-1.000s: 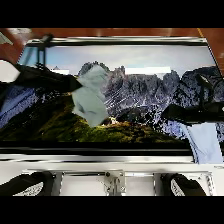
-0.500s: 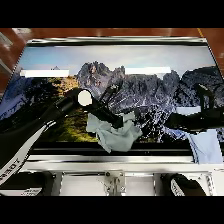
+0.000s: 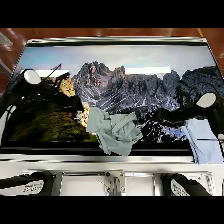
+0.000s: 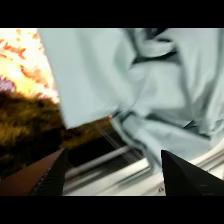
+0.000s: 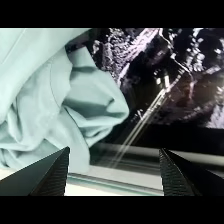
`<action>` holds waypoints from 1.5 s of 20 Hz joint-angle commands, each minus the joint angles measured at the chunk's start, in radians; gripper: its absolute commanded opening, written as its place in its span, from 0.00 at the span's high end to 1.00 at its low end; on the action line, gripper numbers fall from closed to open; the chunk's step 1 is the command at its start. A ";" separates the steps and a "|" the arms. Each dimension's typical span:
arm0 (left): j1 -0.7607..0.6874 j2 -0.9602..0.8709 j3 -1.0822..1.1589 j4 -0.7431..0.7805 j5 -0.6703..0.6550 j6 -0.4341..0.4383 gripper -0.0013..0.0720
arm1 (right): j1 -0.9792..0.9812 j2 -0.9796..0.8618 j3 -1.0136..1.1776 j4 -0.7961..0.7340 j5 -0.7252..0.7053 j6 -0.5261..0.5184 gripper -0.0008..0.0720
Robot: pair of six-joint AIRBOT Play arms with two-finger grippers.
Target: Fold the shirts.
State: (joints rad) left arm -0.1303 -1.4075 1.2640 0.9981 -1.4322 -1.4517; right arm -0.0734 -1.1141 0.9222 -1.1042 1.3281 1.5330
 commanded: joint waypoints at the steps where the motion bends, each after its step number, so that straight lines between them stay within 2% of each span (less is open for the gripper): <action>1: 0.138 0.076 -0.245 -0.068 -0.014 0.021 0.01 | 0.000 -0.126 -0.006 0.075 -0.062 -0.060 0.06; 4: 0.071 0.076 -0.451 -0.272 0.164 0.080 0.01 | 0.000 -0.185 -0.006 0.079 -0.095 -0.060 0.06; 7: -0.060 0.055 -0.542 -0.417 0.365 0.118 0.01 | 0.000 -0.204 -0.015 0.079 -0.096 -0.060 0.06; 12: -0.203 -0.043 -0.518 -0.616 0.468 0.177 0.04 | 0.001 -0.204 -0.114 0.083 -0.109 -0.060 0.06; 13: -0.219 -0.066 -0.510 -0.637 0.470 0.185 0.10 | 0.001 -0.204 -0.142 0.089 -0.116 -0.061 0.06; 15: -0.240 -0.097 -0.494 -0.641 0.470 0.187 0.10 | 0.000 -0.204 -0.179 0.113 -0.128 -0.080 0.06; 16: -0.240 -0.104 -0.489 -0.642 0.470 0.187 0.18 | 0.000 -0.204 -0.192 0.127 -0.138 -0.083 0.06; 18: -0.230 -0.102 -0.487 -0.644 0.467 0.188 0.82 | 0.001 -0.204 -0.219 0.180 -0.178 -0.083 0.06; 20: -0.219 -0.093 -0.483 -0.643 0.441 0.241 0.93 | 0.001 -0.204 -0.248 0.266 -0.236 -0.090 0.06; 25: -0.179 -0.056 -0.480 -0.640 0.410 0.318 0.93 | 0.051 -0.238 -0.270 0.314 -0.268 -0.097 0.06; 28: -0.153 -0.030 -0.480 -0.640 0.403 0.326 0.93 | 0.131 -0.304 -0.270 0.318 -0.323 -0.067 0.07; 29: -0.148 -0.020 -0.480 -0.640 0.402 0.327 0.93 | 0.146 -0.320 -0.270 0.321 -0.347 -0.055 0.11; 30: -0.142 -0.010 -0.479 -0.642 0.399 0.351 0.93 | 0.153 -0.331 -0.270 0.332 -0.371 -0.045 0.26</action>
State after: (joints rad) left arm -0.2909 -1.4414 0.7834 0.3584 -1.0245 -1.1381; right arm 0.0387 -1.4040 0.6556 -0.7815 1.0378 1.4605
